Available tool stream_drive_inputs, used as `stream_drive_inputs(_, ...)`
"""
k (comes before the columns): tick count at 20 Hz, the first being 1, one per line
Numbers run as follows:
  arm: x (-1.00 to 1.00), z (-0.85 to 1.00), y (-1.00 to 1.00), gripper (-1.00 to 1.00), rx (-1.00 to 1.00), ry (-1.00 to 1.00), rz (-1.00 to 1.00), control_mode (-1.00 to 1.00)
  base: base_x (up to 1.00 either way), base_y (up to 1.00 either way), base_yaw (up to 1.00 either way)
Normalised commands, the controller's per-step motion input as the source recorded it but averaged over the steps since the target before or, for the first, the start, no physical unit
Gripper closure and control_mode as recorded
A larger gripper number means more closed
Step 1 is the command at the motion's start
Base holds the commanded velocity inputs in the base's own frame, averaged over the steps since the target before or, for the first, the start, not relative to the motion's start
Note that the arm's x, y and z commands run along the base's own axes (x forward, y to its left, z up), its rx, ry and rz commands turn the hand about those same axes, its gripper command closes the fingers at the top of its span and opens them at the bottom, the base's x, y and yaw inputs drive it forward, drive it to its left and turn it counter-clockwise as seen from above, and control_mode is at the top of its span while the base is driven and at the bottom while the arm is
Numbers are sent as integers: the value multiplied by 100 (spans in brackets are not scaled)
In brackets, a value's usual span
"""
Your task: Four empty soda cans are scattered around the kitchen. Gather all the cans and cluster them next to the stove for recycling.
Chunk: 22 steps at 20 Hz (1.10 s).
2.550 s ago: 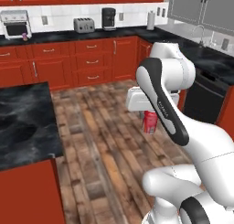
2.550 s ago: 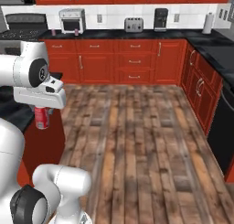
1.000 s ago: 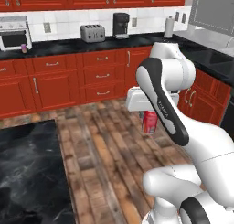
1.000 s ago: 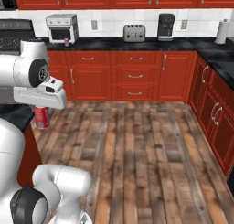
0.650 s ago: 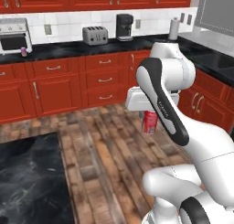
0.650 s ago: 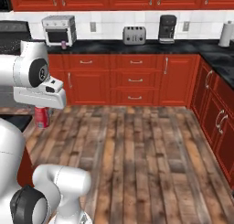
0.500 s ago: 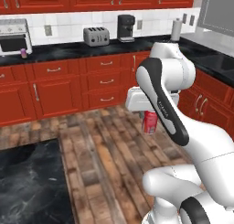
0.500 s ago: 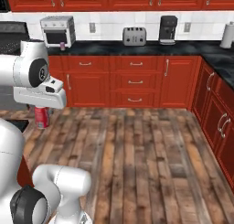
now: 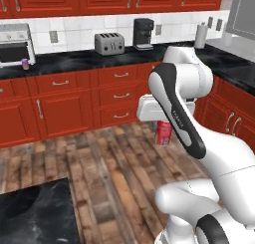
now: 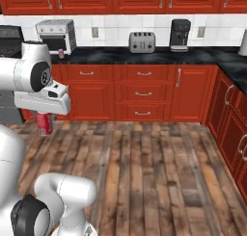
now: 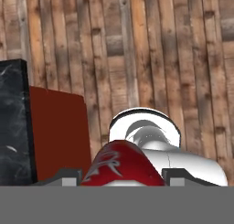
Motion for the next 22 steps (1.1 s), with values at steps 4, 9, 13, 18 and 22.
stream_drive_inputs(4, 0, 0, 0, 100, 0, 0, 0, 100, 69, -7, 0)
stream_drive_inputs(9, 0, 0, 0, 100, 0, 0, 0, 100, 70, -5, 0)
stream_drive_inputs(13, 0, 0, 0, 100, 0, 0, 0, 100, 71, -5, 0)
stream_drive_inputs(18, 0, 0, 0, 100, 0, 0, 0, 100, 71, -5, 0)
stream_drive_inputs(22, 0, 0, 0, 100, 0, 0, 0, 100, 71, -5, 0)
